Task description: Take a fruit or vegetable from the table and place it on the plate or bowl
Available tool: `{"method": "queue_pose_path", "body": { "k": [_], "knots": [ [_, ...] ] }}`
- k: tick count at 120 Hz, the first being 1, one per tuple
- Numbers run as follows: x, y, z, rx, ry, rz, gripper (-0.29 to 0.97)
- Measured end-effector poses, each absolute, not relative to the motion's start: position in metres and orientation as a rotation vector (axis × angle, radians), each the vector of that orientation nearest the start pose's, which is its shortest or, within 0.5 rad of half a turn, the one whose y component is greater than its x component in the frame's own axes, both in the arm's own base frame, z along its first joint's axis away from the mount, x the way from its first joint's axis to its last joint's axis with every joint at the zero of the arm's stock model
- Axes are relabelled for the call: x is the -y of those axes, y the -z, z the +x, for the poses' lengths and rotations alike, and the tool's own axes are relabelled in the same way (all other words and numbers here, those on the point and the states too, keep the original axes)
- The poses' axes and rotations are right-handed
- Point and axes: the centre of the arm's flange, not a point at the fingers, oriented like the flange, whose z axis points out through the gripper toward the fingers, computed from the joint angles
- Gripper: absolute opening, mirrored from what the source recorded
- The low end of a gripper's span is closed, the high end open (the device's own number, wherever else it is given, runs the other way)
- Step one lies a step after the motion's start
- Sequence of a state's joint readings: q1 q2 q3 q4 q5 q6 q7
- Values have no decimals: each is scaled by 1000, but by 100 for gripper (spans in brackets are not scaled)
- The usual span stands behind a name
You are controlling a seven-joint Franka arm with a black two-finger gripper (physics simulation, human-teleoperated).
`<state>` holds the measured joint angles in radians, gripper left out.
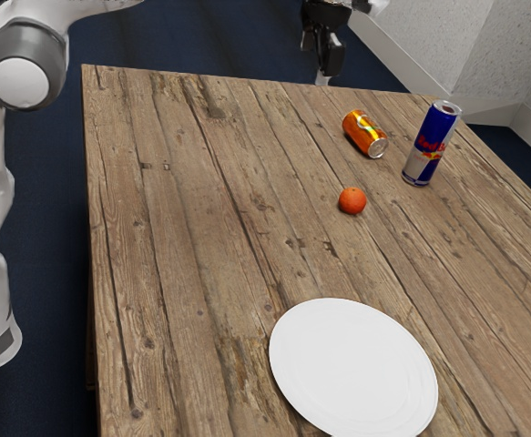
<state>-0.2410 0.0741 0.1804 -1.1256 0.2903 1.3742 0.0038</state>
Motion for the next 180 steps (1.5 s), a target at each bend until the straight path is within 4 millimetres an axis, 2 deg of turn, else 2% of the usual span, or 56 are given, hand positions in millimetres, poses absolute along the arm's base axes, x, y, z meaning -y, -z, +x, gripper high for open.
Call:
{"method": "queue_pose_path", "body": {
  "k": [7, 17, 28, 56, 68, 75, 90, 98, 103, 109, 124, 130, 138, 159, 166, 180],
  "knots": [
    [10, -769, 540, 13, 252, -2849, 68],
    [-7, -761, 543, 64, 219, -2853, 68],
    [-18, -738, 550, 93, 144, -2873, 68],
    [2, -719, 545, 26, 16, -2992, 68],
    [16, -703, 553, -19, -40, -3003, 68],
    [15, -694, 560, -30, -59, -3000, 68],
    [-16, -674, 578, -24, -78, -3032, 68],
    [-29, -656, 600, -69, -79, -3067, 68],
    [-34, -651, 620, -109, -42, -3095, 68],
    [-44, -648, 632, -134, -2, -3112, 68],
    [-83, -646, 640, -142, 60, -3142, 68],
    [-92, -635, 646, -177, 58, -3167, 68],
    [-94, -624, 661, -254, 88, -3195, 68],
    [-137, -587, 687, -290, 114, -3229, 68],
    [-143, -580, 690, -306, 108, -3217, 68],
    [-143, -559, 700, -364, 78, -3190, 68]
  ]
}}
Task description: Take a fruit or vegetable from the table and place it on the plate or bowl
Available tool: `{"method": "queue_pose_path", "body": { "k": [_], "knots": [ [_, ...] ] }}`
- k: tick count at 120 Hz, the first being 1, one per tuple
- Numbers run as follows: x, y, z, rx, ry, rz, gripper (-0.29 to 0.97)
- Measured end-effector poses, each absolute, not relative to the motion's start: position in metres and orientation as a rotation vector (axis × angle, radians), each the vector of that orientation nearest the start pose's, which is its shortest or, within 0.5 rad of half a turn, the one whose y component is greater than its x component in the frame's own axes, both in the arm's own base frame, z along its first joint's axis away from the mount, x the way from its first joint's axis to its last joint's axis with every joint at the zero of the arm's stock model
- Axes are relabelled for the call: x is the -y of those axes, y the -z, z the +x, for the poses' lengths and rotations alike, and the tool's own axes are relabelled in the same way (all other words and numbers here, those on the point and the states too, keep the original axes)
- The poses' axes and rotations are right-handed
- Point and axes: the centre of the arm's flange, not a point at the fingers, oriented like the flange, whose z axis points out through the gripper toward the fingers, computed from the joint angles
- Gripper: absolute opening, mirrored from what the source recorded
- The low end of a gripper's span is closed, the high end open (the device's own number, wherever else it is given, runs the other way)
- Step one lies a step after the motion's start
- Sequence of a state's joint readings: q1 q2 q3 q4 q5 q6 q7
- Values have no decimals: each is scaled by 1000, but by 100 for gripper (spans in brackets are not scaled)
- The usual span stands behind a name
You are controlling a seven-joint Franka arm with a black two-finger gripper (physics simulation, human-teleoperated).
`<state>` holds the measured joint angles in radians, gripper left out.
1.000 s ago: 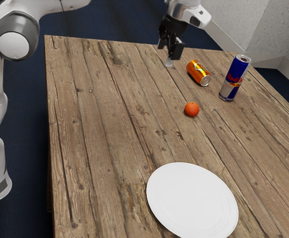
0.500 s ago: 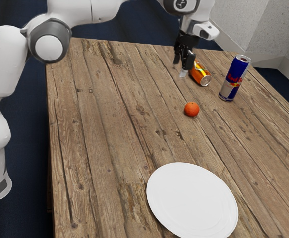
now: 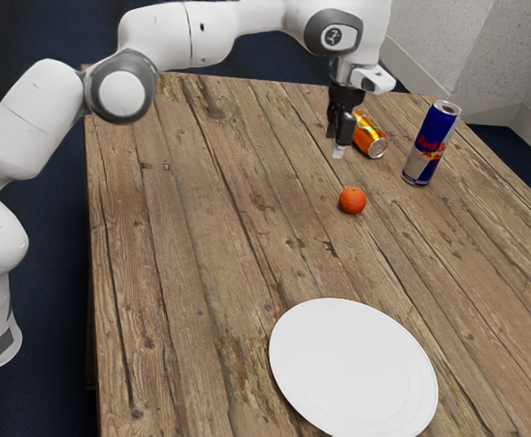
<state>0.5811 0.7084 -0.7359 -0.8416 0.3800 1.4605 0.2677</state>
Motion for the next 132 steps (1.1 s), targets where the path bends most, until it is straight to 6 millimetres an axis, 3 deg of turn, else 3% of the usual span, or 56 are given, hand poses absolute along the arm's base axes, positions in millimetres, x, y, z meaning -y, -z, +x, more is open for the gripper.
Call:
{"method": "queue_pose_path", "body": {
  "k": [42, 69, 104, 132],
  "knots": [
    [-150, -512, 732, -459, 141, -3191, 68],
    [-142, -491, 754, -522, 232, -3181, 68],
    [-137, -450, 765, -583, 188, -3193, 68],
    [-135, -428, 771, -596, 183, -3194, 68]
  ]
}}
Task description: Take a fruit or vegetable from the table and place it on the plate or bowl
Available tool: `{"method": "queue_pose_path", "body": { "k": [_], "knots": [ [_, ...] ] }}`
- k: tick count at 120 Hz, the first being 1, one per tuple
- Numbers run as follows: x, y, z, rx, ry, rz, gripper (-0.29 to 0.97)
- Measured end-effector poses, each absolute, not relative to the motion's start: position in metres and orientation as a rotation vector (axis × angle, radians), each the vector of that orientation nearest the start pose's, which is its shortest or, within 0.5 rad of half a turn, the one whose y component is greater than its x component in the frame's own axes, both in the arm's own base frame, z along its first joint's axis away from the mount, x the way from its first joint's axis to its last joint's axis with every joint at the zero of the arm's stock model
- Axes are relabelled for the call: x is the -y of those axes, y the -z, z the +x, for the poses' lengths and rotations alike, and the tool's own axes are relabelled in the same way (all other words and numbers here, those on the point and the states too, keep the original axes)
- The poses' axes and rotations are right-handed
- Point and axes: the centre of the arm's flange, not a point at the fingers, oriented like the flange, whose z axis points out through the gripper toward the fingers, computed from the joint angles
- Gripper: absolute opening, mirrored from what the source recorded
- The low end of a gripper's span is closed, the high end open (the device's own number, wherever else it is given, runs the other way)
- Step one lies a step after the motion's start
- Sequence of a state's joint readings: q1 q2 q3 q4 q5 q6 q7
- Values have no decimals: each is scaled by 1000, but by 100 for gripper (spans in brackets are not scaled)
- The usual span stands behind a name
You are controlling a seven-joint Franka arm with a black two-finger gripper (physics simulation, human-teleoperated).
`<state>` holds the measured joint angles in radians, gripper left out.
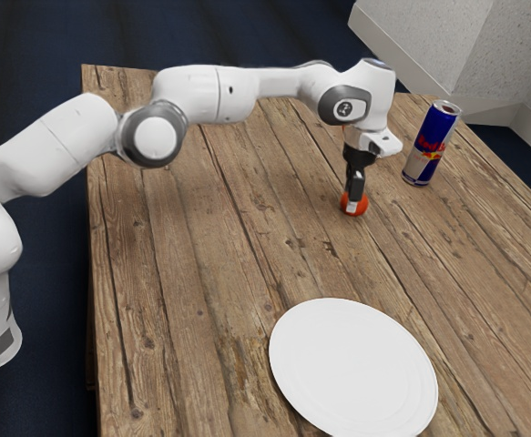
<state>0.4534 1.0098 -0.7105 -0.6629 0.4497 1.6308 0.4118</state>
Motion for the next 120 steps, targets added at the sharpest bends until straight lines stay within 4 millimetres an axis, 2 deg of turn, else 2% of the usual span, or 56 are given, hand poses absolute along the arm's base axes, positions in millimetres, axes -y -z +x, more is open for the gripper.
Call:
{"method": "queue_pose_path", "body": {
  "k": [22, 36, 43, 50, 57, 64, 70, 75, 82, 94, 102, 106, 109, 120],
  "knots": [
    [-135, -416, 777, -593, 213, -3187, 67],
    [-135, -414, 779, -593, 240, -3181, 46],
    [-133, -413, 780, -596, 236, -3171, 39],
    [-127, -423, 779, -602, 229, -3145, 36],
    [-110, -462, 770, -616, 212, -3085, 34],
    [-74, -518, 752, -649, 194, -3004, 35],
    [-28, -558, 730, -708, 161, -2944, 36],
    [12, -576, 708, -763, 110, -2912, 37],
    [75, -589, 681, -855, 58, -2880, 36],
    [209, -590, 633, -1090, 10, -2836, 36],
    [273, -580, 600, -1200, -44, -2818, 35],
    [291, -573, 588, -1223, -78, -2816, 35],
    [297, -566, 582, -1222, -109, -2822, 35],
    [291, -535, 580, -1143, -224, -2877, 35]
  ]
}}
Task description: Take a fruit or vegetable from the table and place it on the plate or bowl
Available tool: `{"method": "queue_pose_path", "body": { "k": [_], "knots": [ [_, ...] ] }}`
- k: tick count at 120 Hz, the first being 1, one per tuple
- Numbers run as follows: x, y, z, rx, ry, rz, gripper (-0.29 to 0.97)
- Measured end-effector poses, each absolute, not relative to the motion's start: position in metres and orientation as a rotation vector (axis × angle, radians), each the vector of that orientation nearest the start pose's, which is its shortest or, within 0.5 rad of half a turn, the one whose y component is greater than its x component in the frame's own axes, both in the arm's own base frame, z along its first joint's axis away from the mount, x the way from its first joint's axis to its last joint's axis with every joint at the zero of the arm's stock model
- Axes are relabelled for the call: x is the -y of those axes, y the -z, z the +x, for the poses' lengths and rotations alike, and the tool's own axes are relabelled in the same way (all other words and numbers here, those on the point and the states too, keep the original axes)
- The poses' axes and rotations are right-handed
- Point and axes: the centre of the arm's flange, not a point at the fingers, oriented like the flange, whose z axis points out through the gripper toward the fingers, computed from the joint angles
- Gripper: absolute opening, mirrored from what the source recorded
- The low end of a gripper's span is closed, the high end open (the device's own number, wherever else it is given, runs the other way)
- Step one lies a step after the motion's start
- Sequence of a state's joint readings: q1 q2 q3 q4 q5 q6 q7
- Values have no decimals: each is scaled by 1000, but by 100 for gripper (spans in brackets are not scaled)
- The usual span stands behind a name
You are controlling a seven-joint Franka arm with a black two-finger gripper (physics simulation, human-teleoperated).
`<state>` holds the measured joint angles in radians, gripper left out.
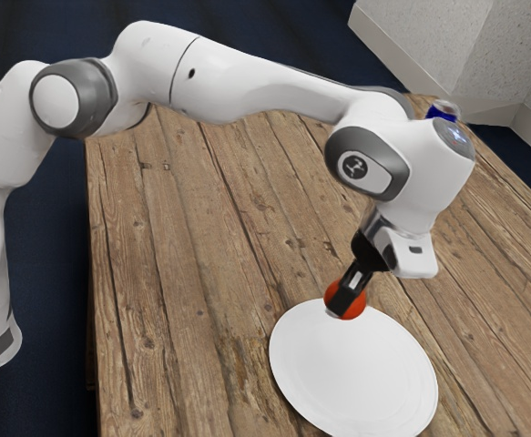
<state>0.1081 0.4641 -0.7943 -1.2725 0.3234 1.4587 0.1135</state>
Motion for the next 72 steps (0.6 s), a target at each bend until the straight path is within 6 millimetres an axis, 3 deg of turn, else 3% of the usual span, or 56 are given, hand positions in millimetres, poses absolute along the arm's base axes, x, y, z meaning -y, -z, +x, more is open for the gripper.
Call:
{"method": "queue_pose_path", "body": {
  "k": [9, 22, 42, 50, 56, 60, 67, 72],
  "knots": [
    [301, -515, 574, -1121, -282, -2906, 34],
    [318, -509, 564, -1091, -294, -2939, 35],
    [321, -506, 566, -983, -289, -2990, 58],
    [317, -516, 568, -929, -247, -3001, 61],
    [290, -544, 574, -809, -148, -2987, 63],
    [256, -578, 576, -685, -48, -2962, 64],
    [171, -636, 566, -423, 80, -2910, 66],
    [88, -649, 560, -198, 72, -2918, 66]
  ]
}}
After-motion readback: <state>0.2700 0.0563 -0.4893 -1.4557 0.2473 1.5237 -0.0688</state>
